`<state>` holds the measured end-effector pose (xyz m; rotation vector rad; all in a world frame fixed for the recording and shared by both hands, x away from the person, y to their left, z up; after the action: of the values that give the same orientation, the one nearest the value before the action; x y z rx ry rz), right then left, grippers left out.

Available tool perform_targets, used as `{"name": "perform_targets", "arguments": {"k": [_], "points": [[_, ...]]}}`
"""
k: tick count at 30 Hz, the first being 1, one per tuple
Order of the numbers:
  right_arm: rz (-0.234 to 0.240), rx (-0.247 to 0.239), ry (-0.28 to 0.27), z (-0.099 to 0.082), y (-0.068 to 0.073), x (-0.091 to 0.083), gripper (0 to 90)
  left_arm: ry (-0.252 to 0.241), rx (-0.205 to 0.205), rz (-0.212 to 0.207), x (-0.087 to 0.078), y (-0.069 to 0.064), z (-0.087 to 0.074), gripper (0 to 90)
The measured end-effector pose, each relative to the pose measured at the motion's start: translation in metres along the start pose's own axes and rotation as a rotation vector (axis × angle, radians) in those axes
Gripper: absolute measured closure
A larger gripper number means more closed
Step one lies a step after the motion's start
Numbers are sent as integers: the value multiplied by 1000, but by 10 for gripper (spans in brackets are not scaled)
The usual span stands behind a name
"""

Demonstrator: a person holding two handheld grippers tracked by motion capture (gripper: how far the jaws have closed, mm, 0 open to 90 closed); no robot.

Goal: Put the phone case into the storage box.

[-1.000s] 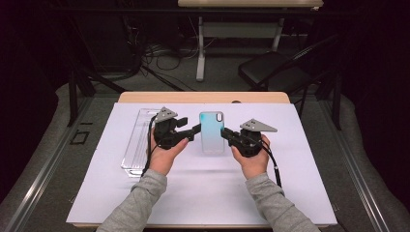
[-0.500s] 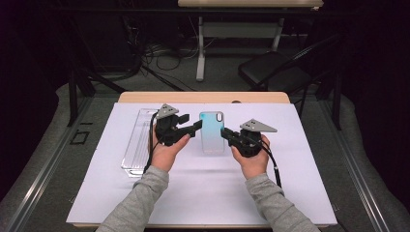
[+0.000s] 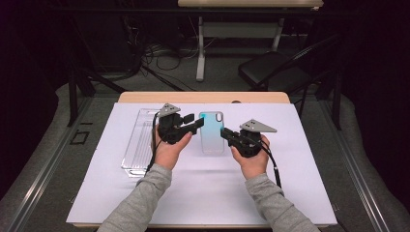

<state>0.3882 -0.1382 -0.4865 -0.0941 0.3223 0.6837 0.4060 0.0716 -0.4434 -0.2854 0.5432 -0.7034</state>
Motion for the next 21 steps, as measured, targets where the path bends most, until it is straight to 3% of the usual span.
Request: {"name": "perform_targets", "arguments": {"k": [13, 21], "points": [[2, -5, -4, 0, 1, 1, 842, 17, -6, 24, 6, 1, -1, 670], [6, -6, 1, 0, 2, 1, 842, 19, -18, 8, 7, 2, -1, 719]]}}
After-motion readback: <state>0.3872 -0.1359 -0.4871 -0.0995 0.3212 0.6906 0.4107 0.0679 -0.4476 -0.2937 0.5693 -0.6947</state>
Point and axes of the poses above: each handheld gripper's, and its own axes: x roughly forward along the jaws, z roughly out of its top, y roughly to its left, the point moved 3 cm from there along x, roughly forward along the jaws, and after that the axes turned 10 degrees about -x, right-handed, at the moved point
